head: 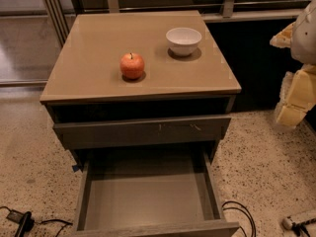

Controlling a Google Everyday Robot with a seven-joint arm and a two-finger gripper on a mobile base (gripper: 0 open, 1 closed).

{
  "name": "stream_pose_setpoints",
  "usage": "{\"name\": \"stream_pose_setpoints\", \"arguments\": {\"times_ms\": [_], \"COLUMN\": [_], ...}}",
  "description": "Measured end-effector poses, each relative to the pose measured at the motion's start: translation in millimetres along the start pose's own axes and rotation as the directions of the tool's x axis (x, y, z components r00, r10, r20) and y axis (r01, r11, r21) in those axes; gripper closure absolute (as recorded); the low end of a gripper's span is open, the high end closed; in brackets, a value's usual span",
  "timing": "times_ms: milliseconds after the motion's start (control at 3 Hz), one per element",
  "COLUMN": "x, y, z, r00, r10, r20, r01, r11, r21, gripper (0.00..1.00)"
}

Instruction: Place apple into middle drawer

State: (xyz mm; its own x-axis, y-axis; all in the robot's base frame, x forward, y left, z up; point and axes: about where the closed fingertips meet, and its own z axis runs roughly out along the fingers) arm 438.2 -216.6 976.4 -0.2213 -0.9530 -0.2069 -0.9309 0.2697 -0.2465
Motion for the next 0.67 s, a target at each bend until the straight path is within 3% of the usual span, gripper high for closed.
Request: {"name": "stream_pose_setpoints", "arguments": {"times_ms": [333,667], "x": [0.0,-6.2], "y": [0.0,-6.0], "z": [0.0,-1.4], "r00": [1.0,0.999], "r10": [0.0,-0.046], "r20": [0.0,0.025], "r01": [0.0,0.045], "r11": [1.0,0.9988], "r21": [0.0,0.017], "gripper": [0.0,0.0]}}
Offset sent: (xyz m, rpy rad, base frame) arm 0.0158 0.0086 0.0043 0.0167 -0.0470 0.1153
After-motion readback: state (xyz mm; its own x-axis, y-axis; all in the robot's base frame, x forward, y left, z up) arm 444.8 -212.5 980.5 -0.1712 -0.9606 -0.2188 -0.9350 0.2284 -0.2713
